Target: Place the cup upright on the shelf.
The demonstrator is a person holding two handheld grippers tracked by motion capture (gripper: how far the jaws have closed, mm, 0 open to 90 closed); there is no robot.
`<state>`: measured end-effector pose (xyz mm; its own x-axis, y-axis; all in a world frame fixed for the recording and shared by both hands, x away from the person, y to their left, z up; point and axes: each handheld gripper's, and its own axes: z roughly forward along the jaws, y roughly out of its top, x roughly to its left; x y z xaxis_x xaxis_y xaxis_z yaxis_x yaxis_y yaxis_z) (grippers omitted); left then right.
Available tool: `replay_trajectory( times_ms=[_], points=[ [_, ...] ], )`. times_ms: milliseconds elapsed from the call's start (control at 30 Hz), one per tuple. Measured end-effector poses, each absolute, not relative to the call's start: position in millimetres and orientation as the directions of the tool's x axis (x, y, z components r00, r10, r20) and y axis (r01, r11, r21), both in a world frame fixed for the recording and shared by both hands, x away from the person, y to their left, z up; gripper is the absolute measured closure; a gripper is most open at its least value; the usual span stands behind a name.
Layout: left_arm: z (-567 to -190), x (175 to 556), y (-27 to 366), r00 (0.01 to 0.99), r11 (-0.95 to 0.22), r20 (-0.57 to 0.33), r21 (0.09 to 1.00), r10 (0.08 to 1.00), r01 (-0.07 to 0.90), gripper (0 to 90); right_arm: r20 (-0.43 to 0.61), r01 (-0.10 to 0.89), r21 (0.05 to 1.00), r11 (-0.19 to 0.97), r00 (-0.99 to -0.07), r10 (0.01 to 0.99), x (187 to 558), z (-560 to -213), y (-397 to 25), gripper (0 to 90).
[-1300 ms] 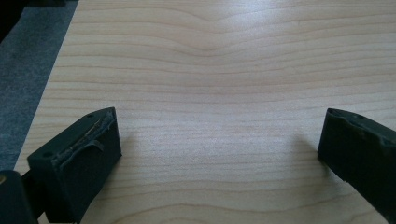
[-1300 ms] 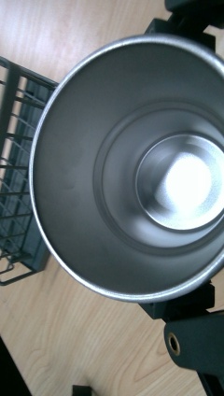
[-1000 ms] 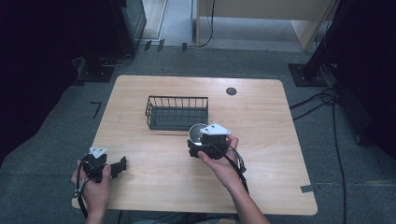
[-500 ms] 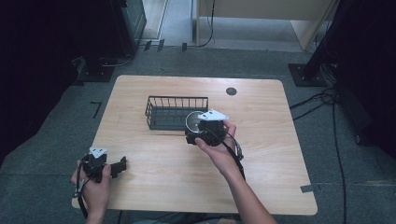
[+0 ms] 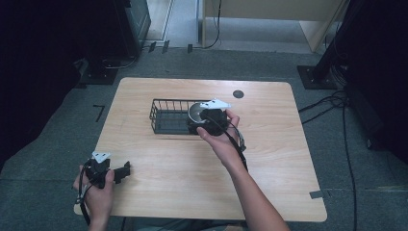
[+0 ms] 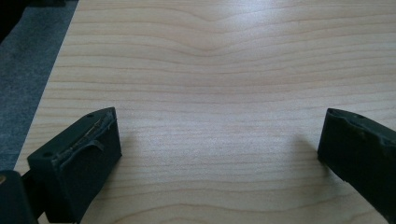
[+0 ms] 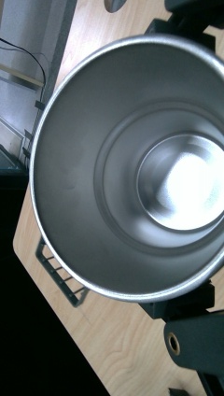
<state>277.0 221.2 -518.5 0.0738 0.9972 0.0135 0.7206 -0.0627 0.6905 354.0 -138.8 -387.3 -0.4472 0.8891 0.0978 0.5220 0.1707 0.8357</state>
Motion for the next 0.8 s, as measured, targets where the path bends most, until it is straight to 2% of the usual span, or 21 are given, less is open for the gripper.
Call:
replay_trajectory(
  times_ms=[500, 800],
  points=[
    [-519, 277, 221, 0.073, -0.061, 0.012, 0.691, 0.997, 0.721, 0.0, 0.069, 0.491, 0.859, 0.144, -0.390, 0.918, 392, -375, -130, 17.6],
    [-519, 277, 221, 0.074, -0.062, 0.012, 0.690, 0.997, 0.721, 0.0, 0.054, 0.509, 0.850, 0.138, -0.345, 0.937, 418, -388, -127, 17.6]
  ],
)
